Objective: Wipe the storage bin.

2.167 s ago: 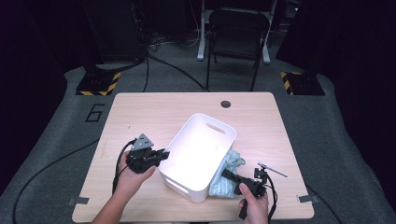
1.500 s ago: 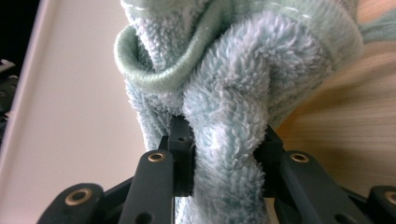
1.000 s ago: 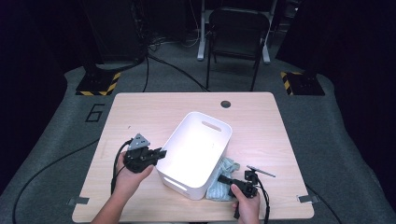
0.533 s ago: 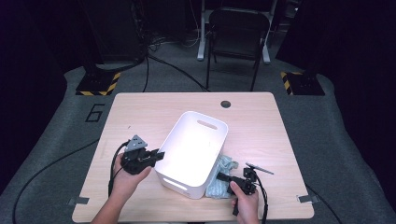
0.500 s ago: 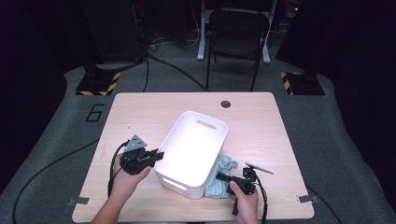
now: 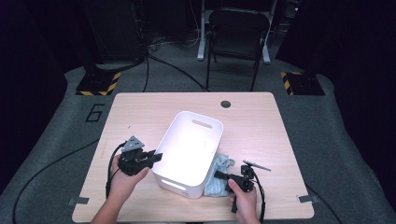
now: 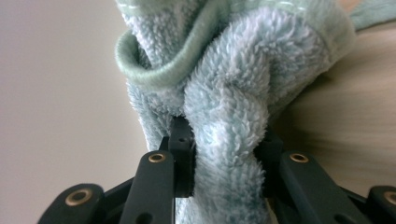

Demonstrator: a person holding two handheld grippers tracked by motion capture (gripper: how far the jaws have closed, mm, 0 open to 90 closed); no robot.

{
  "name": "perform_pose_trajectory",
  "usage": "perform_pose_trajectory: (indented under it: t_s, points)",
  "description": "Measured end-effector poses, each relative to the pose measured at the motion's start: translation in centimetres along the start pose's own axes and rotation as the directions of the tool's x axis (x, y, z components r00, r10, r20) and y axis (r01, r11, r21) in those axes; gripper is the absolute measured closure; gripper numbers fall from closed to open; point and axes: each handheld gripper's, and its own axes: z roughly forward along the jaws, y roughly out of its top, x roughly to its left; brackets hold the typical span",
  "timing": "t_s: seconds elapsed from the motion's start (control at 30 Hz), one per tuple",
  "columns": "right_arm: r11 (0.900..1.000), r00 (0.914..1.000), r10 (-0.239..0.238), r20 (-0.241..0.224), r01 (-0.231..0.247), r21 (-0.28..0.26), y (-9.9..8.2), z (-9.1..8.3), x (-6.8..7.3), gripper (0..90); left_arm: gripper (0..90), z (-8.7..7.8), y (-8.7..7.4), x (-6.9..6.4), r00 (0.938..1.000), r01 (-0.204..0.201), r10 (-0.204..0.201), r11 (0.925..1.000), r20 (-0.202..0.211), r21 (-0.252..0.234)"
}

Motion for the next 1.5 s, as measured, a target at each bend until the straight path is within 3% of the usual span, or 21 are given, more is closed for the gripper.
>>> perform_pose_trajectory:
  t_s: [0.13,0.23,0.37,0.5,0.63,0.7,0.73,0.77,0.9,1.0,1.1,1.2,1.3,1.5]
  points:
    - [0.9994,0.9998,0.017,0.001,-0.017,-0.03,0.5,-0.6,-0.4,67.9,66.9,0.2,0.1,-0.4,0.9992,-0.017,0.017,0.9998,0.037,0.004]
    - [0.9985,0.9998,0.016,0.015,-0.015,-0.052,0.8,-0.9,-0.8,67.4,62.5,0.4,0.0,-0.6,0.9975,0.016,-0.016,0.9999,0.069,-0.004]
    - [0.9989,0.9996,-0.007,0.029,0.008,-0.046,0.9,-1.0,-1.0,67.1,60.3,0.5,0.0,-0.6,0.9981,-0.002,0.003,1.0,0.061,-0.005]
    - [0.9979,0.9994,0.034,-0.012,-0.034,-0.055,0.8,-1.3,-0.5,67.4,59.2,0.6,0.0,-0.8,0.9988,-0.008,0.008,0.9999,0.048,-0.011]
    - [0.9982,0.998,0.019,-0.06,-0.023,-0.056,0.9,-2.0,0.5,67.6,57.9,0.7,0.0,-0.8,0.9987,-0.012,0.012,0.9999,0.049,-0.007]
    - [0.9975,0.9965,-0.021,-0.081,0.016,-0.069,1.0,-2.4,1.0,67.6,57.7,0.7,0.0,-0.8,0.9986,-0.009,0.009,0.9999,0.052,-0.005]
    - [0.9975,0.9956,-0.018,-0.092,0.012,-0.069,1.0,-2.7,1.5,67.6,57.7,0.7,0.1,-0.8,0.9986,-0.015,0.016,0.9999,0.05,-0.002]
    - [0.9969,0.9931,-0.029,-0.113,0.021,-0.076,1.1,-2.9,1.9,67.6,57.6,0.7,0.0,-0.9,0.9986,0.003,-0.003,1.0,0.054,0.0]
    - [0.9964,0.9828,-0.036,-0.181,0.021,-0.083,1.1,-3.9,3.4,67.5,57.1,0.8,0.0,-0.9,0.9987,0.0,0.0,1.0,0.051,-0.001]
    - [0.994,0.9768,-0.068,-0.203,0.049,-0.098,1.0,-4.5,4.6,67.6,56.6,0.9,0.0,-0.9,0.9992,0.001,0.0,1.0,0.041,-0.009]
    - [0.9909,0.9757,-0.107,-0.191,0.089,-0.101,0.6,-4.5,4.8,67.8,56.9,0.9,0.0,-1.0,0.999,0.015,-0.015,0.9999,0.042,-0.003]
    - [0.9954,0.9763,-0.065,-0.207,0.048,-0.083,0.4,-4.2,4.5,67.9,60.8,0.9,0.0,-1.0,0.9992,0.021,-0.021,0.9998,0.033,0.001]
    - [0.9937,0.9801,-0.082,-0.18,0.067,-0.09,0.3,-3.8,4.0,67.9,63.5,0.9,0.0,-0.8,0.9991,0.016,-0.017,0.9998,0.038,0.006]
    - [0.9955,0.9884,-0.066,-0.137,0.056,-0.077,0.0,-3.1,2.9,67.9,63.8,0.9,0.0,-0.9,0.9992,0.016,-0.016,0.9998,0.035,0.009]
